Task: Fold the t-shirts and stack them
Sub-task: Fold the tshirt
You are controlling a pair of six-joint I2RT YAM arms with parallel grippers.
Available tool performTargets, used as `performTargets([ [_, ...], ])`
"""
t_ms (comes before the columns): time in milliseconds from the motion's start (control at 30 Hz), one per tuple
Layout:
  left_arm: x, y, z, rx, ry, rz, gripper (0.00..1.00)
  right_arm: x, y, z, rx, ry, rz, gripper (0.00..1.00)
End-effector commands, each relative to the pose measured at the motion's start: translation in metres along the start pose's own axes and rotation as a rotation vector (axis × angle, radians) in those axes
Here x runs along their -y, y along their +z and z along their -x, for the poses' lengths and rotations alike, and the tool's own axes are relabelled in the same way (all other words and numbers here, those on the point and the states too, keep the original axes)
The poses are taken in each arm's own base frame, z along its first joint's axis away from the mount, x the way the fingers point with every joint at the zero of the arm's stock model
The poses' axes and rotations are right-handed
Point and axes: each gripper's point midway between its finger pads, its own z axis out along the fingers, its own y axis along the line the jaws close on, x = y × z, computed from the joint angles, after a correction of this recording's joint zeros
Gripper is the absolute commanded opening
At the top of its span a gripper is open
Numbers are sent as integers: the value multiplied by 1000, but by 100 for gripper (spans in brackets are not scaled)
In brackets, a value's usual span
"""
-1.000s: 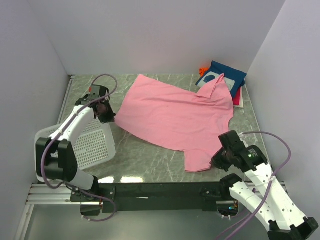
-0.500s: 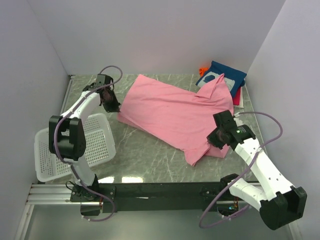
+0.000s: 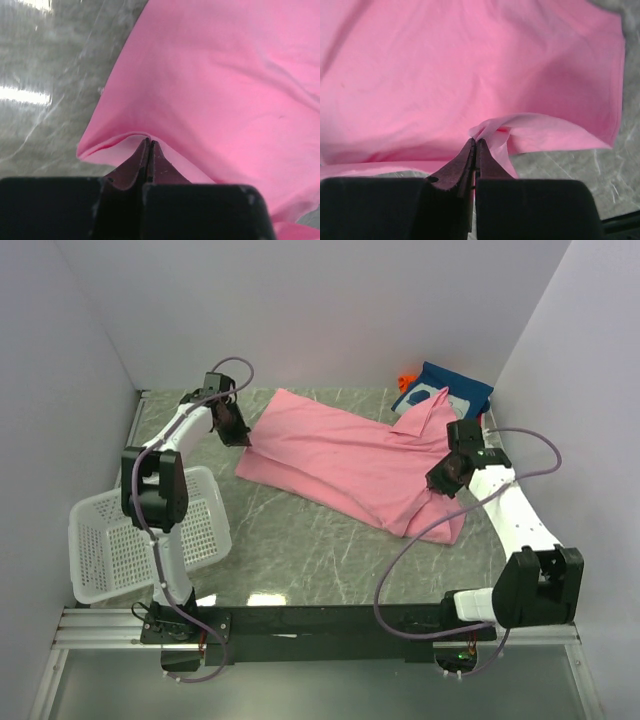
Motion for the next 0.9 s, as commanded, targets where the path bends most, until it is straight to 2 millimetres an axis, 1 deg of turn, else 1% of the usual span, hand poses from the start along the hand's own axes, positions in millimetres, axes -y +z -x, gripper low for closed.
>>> performTargets([
  [0,24,-3,31,66,-9,-69,0,-17,-5,33,59,-10,48,0],
  [33,26,-2,35,73,-11,-74,0,-21,-7,39,67,-8,55,0],
  [67,29,-2,38,79,-15,-84,0,-20,-2,43,63,-8,44,0],
  [100,34,0,44,89,-20,-96,1,-24,-3,46,63,-11,54,0],
  [133,37,1,49,103,-22,-108,0,-21,2,53,61,4,38,0],
  [200,41,4,57,120,-35,-118,0,-25,4,61,63,-1,42,0],
  [233,43,6,60,125,-39,-122,0,-26,10,62,49,-3,35,0],
  [300,48,8,67,137,-46,-131,0,-30,9,71,57,-6,36,0],
  [333,49,9,70,140,-49,-137,0,-29,14,73,47,-9,22,0],
  [400,51,14,74,144,-63,-142,0,-31,15,81,53,-14,19,0],
  [467,54,16,77,147,-69,-155,1,-30,20,84,44,-16,7,0],
  [633,55,22,76,140,-96,-169,0,-26,22,94,52,-7,-7,0],
  [867,49,18,82,178,-128,-158,0,-22,21,105,61,2,-10,0],
])
